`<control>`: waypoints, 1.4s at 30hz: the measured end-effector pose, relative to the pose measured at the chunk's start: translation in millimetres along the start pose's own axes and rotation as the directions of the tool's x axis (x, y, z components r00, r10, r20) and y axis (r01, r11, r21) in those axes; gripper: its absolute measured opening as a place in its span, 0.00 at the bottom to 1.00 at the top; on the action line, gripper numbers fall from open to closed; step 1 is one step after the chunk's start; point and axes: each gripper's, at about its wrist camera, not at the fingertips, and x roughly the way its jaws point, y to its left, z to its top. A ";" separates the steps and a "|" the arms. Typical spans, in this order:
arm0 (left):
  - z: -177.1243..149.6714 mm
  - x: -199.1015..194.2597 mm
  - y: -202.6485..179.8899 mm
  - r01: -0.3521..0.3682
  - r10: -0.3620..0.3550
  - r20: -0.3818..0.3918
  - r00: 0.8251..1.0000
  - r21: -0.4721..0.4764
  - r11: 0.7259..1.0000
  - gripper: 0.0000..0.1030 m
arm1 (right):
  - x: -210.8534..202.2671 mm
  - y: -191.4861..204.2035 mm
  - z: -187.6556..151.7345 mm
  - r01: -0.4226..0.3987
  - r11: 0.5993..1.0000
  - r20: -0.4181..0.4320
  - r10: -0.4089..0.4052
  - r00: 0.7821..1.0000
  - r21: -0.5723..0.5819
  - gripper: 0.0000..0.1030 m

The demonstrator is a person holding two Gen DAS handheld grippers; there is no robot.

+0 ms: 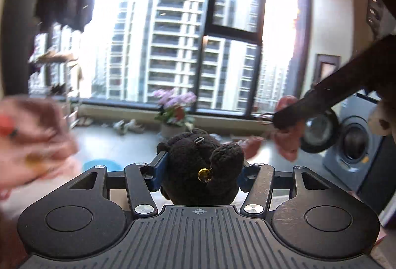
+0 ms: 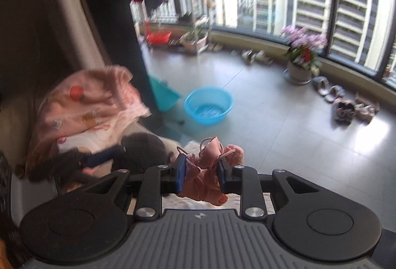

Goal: Organize soft objects
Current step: 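Carry the cat and scrunchie into the pink box and open both grippers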

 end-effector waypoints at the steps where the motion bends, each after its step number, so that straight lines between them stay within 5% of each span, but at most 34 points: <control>1: 3.9 2.2 -13.0 0.022 -0.022 0.001 1.000 0.023 0.999 0.58 | -14.7 -13.1 -6.2 0.015 1.000 0.023 -0.015 1.000 0.007 0.25; 7: 0.0 35.1 -113.0 0.193 -0.187 -0.057 0.981 0.136 0.972 0.59 | -79.7 -94.7 -50.7 0.110 0.988 0.097 -0.120 0.988 0.108 0.25; 14: -40.4 72.6 -212.5 0.405 -0.366 -0.209 0.907 0.193 0.894 0.59 | -98.9 -162.1 -111.1 0.179 0.955 0.048 -0.195 0.980 0.235 0.25; 20: -66.4 104.1 -225.5 0.466 -0.407 -0.295 0.864 0.165 0.869 0.59 | -89.2 -194.2 -140.8 0.200 0.935 0.012 -0.213 0.977 0.292 0.25; 25: -63.4 125.3 -223.1 0.486 -0.455 -0.267 0.849 0.063 0.872 0.59 | -76.0 -209.3 -151.1 0.214 0.923 0.003 -0.226 0.974 0.319 0.25; 27: -63.6 145.3 -240.1 0.532 -0.512 -0.280 0.812 -0.006 0.847 0.61 | -70.9 -212.7 -152.3 0.225 0.920 0.001 -0.238 0.971 0.321 0.25; 29: -83.8 164.2 -254.9 0.563 -0.523 -0.387 0.759 -0.012 0.826 0.61 | -62.7 -217.3 -155.1 0.226 0.918 -0.014 -0.234 0.972 0.327 0.25; 32: -113.2 176.3 -261.1 0.519 -0.428 -0.459 0.779 0.087 0.850 0.63 | -48.0 -220.9 -164.6 0.217 0.915 -0.055 -0.211 0.976 0.341 0.25; 35: -117.4 172.7 -251.7 0.533 -0.442 -0.464 0.767 0.080 0.842 0.59 | -27.8 -227.1 -180.6 0.218 0.913 -0.109 -0.191 0.975 0.345 0.25; 38: -120.2 164.8 -251.2 0.525 -0.411 -0.463 0.785 0.147 0.838 0.59 | 3.2 -233.3 -193.8 0.222 0.903 -0.183 -0.164 0.969 0.367 0.25; 42: -127.5 159.6 -243.7 0.517 -0.429 -0.445 0.786 0.091 0.851 0.59 | 50.9 -234.5 -212.4 0.238 0.899 -0.282 -0.136 0.950 0.368 0.25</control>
